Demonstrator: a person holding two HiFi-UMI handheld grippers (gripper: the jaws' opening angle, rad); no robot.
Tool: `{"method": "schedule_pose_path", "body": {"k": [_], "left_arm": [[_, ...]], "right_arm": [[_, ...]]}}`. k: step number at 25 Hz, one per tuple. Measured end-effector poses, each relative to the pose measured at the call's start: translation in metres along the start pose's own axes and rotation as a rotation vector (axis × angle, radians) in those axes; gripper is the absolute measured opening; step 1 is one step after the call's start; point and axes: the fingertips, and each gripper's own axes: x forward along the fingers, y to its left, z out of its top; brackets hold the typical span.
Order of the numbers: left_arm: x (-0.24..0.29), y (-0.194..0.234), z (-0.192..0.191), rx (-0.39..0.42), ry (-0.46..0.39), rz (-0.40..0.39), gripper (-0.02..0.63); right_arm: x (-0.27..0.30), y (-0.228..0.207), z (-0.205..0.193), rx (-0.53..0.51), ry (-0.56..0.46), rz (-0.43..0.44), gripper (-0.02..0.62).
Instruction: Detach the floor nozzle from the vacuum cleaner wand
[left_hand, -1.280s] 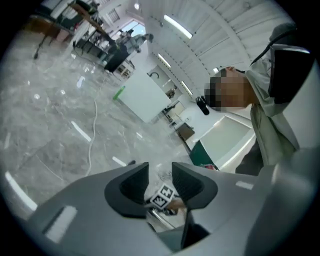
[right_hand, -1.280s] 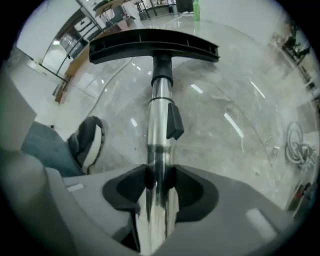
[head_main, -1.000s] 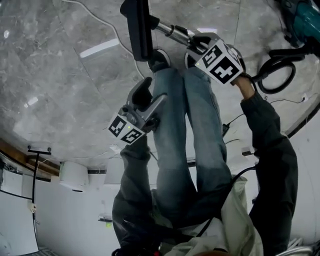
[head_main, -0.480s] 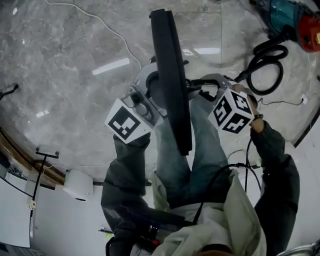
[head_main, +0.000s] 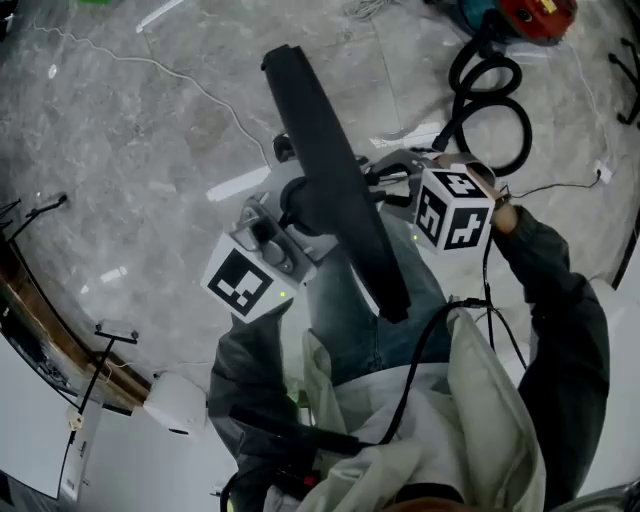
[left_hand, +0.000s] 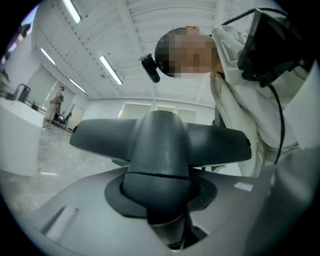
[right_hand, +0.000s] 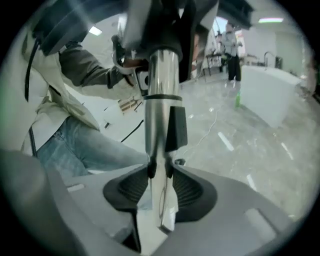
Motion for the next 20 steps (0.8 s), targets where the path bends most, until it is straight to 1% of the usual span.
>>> {"method": "schedule_pose_path", "body": {"k": [1, 2, 3, 5, 6, 7, 8, 10, 11, 12, 13, 14, 15, 16, 17, 18, 20], "left_arm": [[0.003, -0.005, 0.02, 0.02, -0.007, 0.05, 0.144], [0.004, -0.01, 0.039, 0.031, -0.02, 0.106, 0.142], [0.005, -0.017, 0.057, 0.025, -0.034, 0.164, 0.14], [0.006, -0.038, 0.091, -0.035, -0.062, 0.273, 0.125], [0.006, -0.049, 0.107, -0.067, -0.073, 0.317, 0.118], [0.005, -0.061, 0.124, -0.089, -0.078, 0.352, 0.117], [0.002, -0.073, 0.14, -0.1, -0.078, 0.378, 0.117], [-0.006, -0.091, 0.169, -0.111, -0.075, 0.426, 0.116], [-0.012, -0.097, 0.178, -0.119, -0.078, 0.457, 0.115], [-0.018, -0.103, 0.185, -0.122, -0.082, 0.484, 0.115], [-0.025, -0.11, 0.191, -0.115, -0.085, 0.497, 0.115], [-0.033, -0.12, 0.197, -0.1, -0.089, 0.494, 0.115], [-0.044, -0.132, 0.204, -0.085, -0.099, 0.479, 0.114], [-0.055, -0.143, 0.212, -0.08, -0.126, 0.456, 0.114], [-0.067, -0.153, 0.219, -0.092, -0.177, 0.425, 0.114], [-0.078, -0.163, 0.225, -0.125, -0.252, 0.38, 0.112], [-0.094, -0.183, 0.235, -0.227, -0.424, 0.249, 0.117]], "right_arm": [[-0.018, 0.001, 0.008, -0.004, -0.081, -0.089, 0.152], [-0.038, 0.003, 0.016, -0.015, -0.161, -0.196, 0.153], [-0.06, 0.01, 0.023, -0.032, -0.234, -0.311, 0.153], [-0.104, 0.035, 0.041, -0.06, -0.341, -0.521, 0.179], [-0.118, 0.051, 0.053, -0.068, -0.375, -0.598, 0.188], [-0.125, 0.064, 0.067, -0.077, -0.393, -0.658, 0.218], [-0.126, 0.072, 0.083, -0.09, -0.4, -0.715, 0.27], [-0.124, 0.076, 0.114, -0.129, -0.418, -0.841, 0.272], [-0.127, 0.08, 0.125, -0.141, -0.455, -0.897, 0.269], [-0.131, 0.087, 0.133, -0.145, -0.502, -0.925, 0.226], [-0.134, 0.096, 0.14, -0.144, -0.542, -0.922, 0.161], [-0.136, 0.108, 0.148, -0.142, -0.564, -0.891, 0.133], [-0.134, 0.122, 0.156, -0.14, -0.562, -0.835, 0.099], [-0.13, 0.138, 0.164, -0.141, -0.536, -0.759, 0.091], [-0.125, 0.156, 0.17, -0.144, -0.497, -0.662, 0.087], [-0.121, 0.175, 0.174, -0.147, -0.456, -0.546, 0.087], [-0.121, 0.22, 0.178, -0.137, -0.39, -0.295, 0.087]]}}
